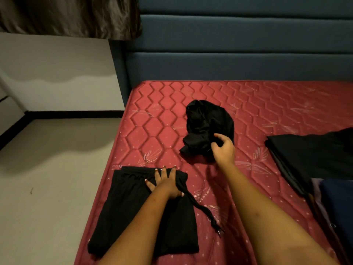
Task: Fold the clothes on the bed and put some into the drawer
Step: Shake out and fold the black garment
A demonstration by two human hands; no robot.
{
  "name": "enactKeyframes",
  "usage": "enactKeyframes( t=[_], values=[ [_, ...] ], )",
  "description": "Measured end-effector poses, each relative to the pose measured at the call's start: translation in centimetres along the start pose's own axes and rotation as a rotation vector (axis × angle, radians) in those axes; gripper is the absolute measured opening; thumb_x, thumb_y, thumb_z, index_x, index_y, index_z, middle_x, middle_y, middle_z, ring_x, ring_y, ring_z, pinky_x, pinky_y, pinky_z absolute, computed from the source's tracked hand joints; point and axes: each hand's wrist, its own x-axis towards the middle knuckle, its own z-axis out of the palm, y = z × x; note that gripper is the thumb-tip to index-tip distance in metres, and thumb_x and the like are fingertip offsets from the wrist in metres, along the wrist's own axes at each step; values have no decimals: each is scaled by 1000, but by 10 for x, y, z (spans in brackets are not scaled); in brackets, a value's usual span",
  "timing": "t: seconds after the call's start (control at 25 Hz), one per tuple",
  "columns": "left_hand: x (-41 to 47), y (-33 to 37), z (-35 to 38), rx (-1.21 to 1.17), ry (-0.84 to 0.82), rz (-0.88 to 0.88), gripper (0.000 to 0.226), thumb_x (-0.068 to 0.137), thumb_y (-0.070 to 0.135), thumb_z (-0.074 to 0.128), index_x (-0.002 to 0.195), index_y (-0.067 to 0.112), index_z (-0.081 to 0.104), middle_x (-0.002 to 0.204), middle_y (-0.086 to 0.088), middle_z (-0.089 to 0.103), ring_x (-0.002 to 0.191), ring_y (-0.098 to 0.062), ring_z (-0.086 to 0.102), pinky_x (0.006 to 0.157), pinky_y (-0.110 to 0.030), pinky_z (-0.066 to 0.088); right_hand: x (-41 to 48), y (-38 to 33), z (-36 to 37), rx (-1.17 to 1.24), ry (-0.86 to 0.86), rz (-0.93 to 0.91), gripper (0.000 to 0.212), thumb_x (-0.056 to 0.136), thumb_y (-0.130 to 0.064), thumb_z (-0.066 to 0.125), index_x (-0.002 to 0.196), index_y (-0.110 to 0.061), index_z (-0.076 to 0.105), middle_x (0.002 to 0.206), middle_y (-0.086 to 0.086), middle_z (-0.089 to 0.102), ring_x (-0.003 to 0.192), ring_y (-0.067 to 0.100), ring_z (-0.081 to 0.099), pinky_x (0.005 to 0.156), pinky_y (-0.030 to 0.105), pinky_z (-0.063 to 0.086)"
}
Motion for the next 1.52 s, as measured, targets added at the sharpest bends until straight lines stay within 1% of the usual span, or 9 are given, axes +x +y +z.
enactKeyframes(
  t=[0.24, 0.44, 0.52, 0.72, 0.84, 1.0, 1.16, 1.36, 1.52],
  values=[
    [-68, 90, -83, -516, 493, 507, 94, 79, 31, 75, 152, 29, 16, 157, -10, 21, 144, -27, 20, 112, -38, 21, -22, -124, -72, 436, 192, -272, 31, 81, -4, 55, 102, -15, 74, 100, 2, 73, 98, 18, 68, 92, 41, 53],
    [-158, 141, -166, -933, 663, 744, 69, 74, 26, 70, 137, 29, 40, 122, -1, 64, 108, -20, 61, 89, -33, 50, -76, -238, -152, 794, -150, -419, 54, 84, 11, 40, 121, -21, 62, 117, 2, 66, 104, 10, 63, 89, 24, 50],
    [-185, 149, -185, -1008, 646, 814, 57, 79, 12, 65, 132, 25, 49, 116, 0, 65, 105, -17, 61, 89, -29, 49, -93, -259, -184, 873, -311, -465, 65, 80, 13, 35, 131, -23, 52, 119, 3, 62, 104, 12, 60, 92, 28, 48],
    [-241, 158, -210, -1073, 333, 1038, 39, 89, -13, 48, 115, 16, 54, 101, -4, 63, 91, -13, 60, 82, -21, 47, -110, -272, -254, 469, -231, -550, 81, 90, 0, 58, 147, -44, 22, 116, -5, 49, 88, 7, 59, 67, 26, 54],
    [-260, 154, -213, -955, 248, 1090, 38, 89, -13, 50, 114, 15, 57, 98, -2, 65, 87, -10, 63, 82, -24, 49, -118, -272, -277, 460, -384, -380, 64, 90, -11, 63, 140, -41, 39, 97, -5, 64, 88, 12, 65, 70, 29, 49],
    [-263, 148, -209, -702, 737, 963, 40, 82, 2, 64, 115, 23, 53, 92, -1, 65, 87, -17, 63, 75, -31, 49, -119, -276, -280, 410, -90, -386, 20, 82, -9, 65, 90, -27, 59, 86, -5, 63, 89, 21, 64, 65, 28, 47],
    [-251, 111, -187, -74, 1030, 822, 59, 90, 17, 53, 134, 45, 27, 121, -8, 63, 100, -35, 62, 75, -47, 51, -125, -275, -294, 343, 320, -344, 21, 77, -24, 64, 90, -25, 48, 81, -5, 56, 81, 26, 59, 66, 37, 45],
    [-252, 78, -189, 476, 1097, 672, 56, 94, 17, 51, 142, 41, 35, 153, 3, 28, 102, -32, 59, 69, -42, 50, -145, -272, -299, 15, 474, -320, 32, 76, -36, 66, 98, -22, 47, 88, 0, 57, 81, 29, 55, 66, 33, 40],
    [-250, 63, -204, 190, 1016, 349, 34, 93, 14, 51, 126, 22, 55, 139, -8, 42, 106, -39, 56, 78, -43, 49, -147, -265, -301, -47, 427, -309, 24, 84, -20, 52, 107, -22, 56, 108, 9, 61, 98, 34, 56, 74, 35, 40]
  ],
)
